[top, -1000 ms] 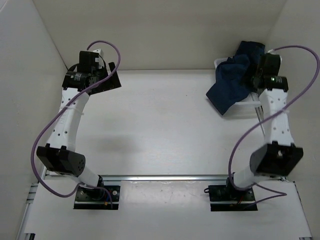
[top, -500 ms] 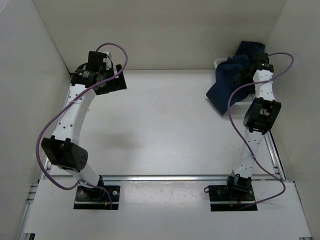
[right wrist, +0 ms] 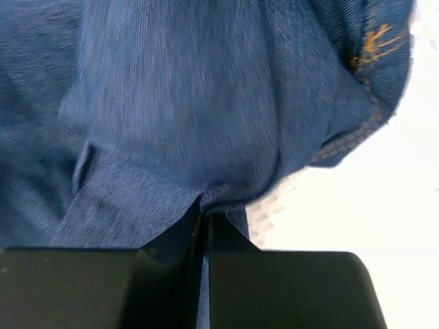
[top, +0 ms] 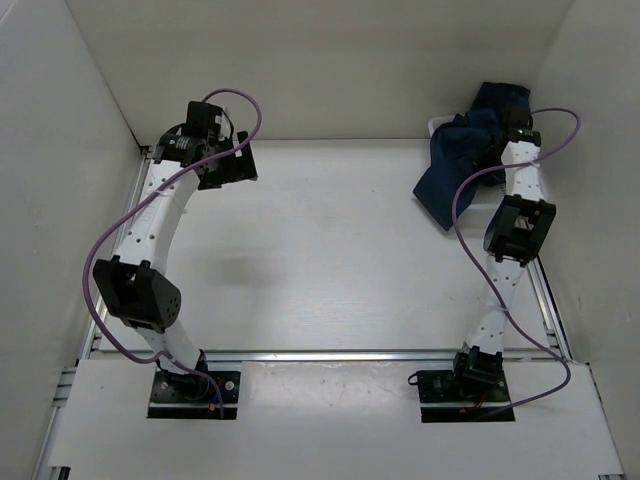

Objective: Fold and stack the trousers
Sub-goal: Grab the trousers from the pile, then move the trousers to the center of the board

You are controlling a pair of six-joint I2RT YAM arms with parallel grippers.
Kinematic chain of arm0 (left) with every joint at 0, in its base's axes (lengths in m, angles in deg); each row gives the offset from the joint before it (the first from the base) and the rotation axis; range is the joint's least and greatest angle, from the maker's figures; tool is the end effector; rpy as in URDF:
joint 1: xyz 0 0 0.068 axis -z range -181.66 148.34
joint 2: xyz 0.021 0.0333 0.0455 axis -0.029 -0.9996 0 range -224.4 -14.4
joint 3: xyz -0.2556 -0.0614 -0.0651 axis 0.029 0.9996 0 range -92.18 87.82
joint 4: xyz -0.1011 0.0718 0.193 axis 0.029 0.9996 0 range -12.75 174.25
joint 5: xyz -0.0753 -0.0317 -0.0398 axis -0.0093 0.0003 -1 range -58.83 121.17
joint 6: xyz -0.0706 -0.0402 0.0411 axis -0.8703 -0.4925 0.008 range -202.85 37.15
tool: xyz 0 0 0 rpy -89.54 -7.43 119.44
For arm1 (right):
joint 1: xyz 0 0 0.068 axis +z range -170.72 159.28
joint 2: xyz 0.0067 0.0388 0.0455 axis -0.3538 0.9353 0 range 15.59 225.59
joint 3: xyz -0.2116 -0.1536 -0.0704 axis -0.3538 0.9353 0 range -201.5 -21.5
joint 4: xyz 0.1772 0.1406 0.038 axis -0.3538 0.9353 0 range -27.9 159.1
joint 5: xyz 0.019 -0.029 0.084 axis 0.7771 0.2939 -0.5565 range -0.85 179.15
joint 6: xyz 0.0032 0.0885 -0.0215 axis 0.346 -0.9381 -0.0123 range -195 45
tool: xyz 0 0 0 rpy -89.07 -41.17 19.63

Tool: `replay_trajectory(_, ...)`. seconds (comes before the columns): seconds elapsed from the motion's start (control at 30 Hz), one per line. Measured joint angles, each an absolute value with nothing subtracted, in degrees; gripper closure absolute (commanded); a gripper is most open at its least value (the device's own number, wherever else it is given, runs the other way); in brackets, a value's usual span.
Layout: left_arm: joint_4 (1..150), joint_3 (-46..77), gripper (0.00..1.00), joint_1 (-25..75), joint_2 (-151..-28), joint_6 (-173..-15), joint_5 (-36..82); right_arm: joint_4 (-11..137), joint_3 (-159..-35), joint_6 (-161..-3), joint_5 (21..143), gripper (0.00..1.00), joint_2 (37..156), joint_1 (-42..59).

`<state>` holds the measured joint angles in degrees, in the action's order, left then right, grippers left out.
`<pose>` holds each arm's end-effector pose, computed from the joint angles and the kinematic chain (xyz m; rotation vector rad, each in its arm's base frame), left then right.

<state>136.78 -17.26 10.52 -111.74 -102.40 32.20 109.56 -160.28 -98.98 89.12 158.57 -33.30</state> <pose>0.3427 -0.0724 0.3388 -0.1677 2.4815 -0.2139 0.5270 -0.1175 0.1936 0.7760 2.3496 0.0862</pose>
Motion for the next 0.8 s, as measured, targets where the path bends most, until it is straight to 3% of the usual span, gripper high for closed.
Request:
replay_trajectory(0.27, 136.76, -18.33, 0.01, 11.05, -111.74, -102.4, 32.18, 108.42, -156.85, -96.86, 90.3, 1.0, 139.95, -31.18)
replay_trajectory(0.4, 137.02, -18.94, 0.01, 11.18, -111.74, -102.42, 32.12, 107.94, -164.09, -94.07, 88.38, 1.0, 128.78, -27.22)
replay_trajectory(0.6, 138.97, -23.01, 0.01, 11.16, -111.74, -104.12, 33.47, 102.3, -168.55, -89.48, 81.95, 1.0, 111.25, -11.2)
replay_trajectory(0.77, 142.62, -26.27, 0.01, 8.42, -111.74, -107.6, 34.43, 98.83, -154.84, -88.12, 80.66, 0.98, 100.67, 3.31)
replay_trajectory(0.8, 143.21, -26.22, 0.01, 6.94, -111.69, -108.43, 34.32, 98.17, -150.47, -88.54, 81.01, 0.64, 99.49, 5.72)
